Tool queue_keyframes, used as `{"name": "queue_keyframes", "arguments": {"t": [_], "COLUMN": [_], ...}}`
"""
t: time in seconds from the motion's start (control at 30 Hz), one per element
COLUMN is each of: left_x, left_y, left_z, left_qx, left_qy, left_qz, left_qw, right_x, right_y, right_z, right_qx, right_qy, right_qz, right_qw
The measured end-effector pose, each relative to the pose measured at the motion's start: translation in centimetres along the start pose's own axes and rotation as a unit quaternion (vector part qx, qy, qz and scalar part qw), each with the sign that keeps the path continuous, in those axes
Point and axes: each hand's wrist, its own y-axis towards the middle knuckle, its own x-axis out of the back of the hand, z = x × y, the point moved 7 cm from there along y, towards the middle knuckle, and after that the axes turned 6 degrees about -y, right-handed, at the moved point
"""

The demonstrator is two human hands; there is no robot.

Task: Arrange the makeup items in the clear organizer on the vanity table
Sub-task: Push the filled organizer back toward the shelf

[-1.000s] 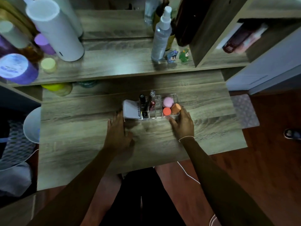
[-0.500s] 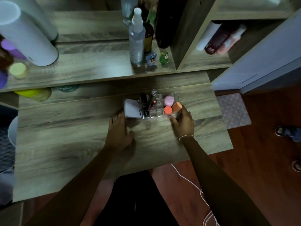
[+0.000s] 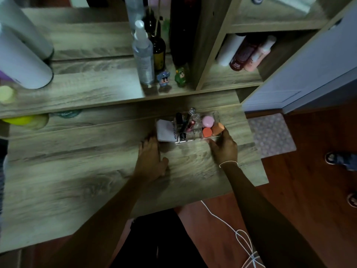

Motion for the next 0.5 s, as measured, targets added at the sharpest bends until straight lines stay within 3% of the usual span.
{"name": "queue_keyframes", "arguments": {"t": [0.5], "left_x": [-1.8], "left_y": [1.7], "left_z": [-2.4], "left_qx": [-0.019], "left_qy": [0.010], "left_qz": [0.010], "left_qw": [1.000], "right_x": [1.4], "right_y": [2.1], "right_z": [-2.4], "right_qx": [-0.013], "right_qy": [0.006], "right_qz": [0.018], "right_qw": [1.000]}}
